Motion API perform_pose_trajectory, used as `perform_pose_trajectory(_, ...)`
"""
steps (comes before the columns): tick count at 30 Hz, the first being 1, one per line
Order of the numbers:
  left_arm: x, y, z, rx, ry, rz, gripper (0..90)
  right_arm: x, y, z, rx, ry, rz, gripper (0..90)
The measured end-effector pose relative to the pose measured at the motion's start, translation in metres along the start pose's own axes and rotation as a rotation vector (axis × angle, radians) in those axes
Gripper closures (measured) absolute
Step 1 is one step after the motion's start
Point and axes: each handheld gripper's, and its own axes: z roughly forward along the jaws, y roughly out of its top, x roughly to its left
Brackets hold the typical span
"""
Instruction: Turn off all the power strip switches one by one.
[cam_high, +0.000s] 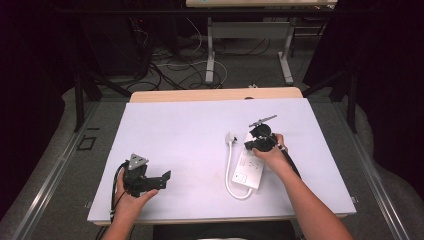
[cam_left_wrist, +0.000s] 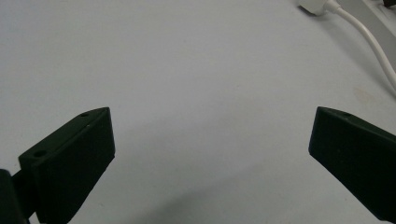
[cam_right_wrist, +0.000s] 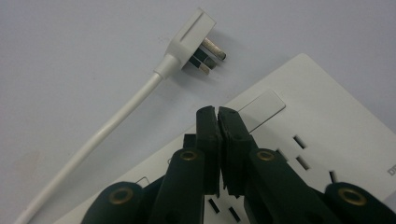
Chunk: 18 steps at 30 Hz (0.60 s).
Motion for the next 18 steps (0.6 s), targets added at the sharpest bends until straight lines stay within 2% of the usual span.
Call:
perform_pose_trajectory(16, -0.0002, 0.0001, -0.0001, 0.000, 0.001, 0.002, 0.5, -0.0005, -0.0005, -0.0003, 0.002, -0.003, -0.012, 88.1)
perform_pose_trajectory(18, 0.0000, 0.0004, -0.0008, 0.008, -0.001, 0.007, 0.5, 0.0006, -0.0008, 0.0007, -0.002, -0.015, -0.003, 90.0)
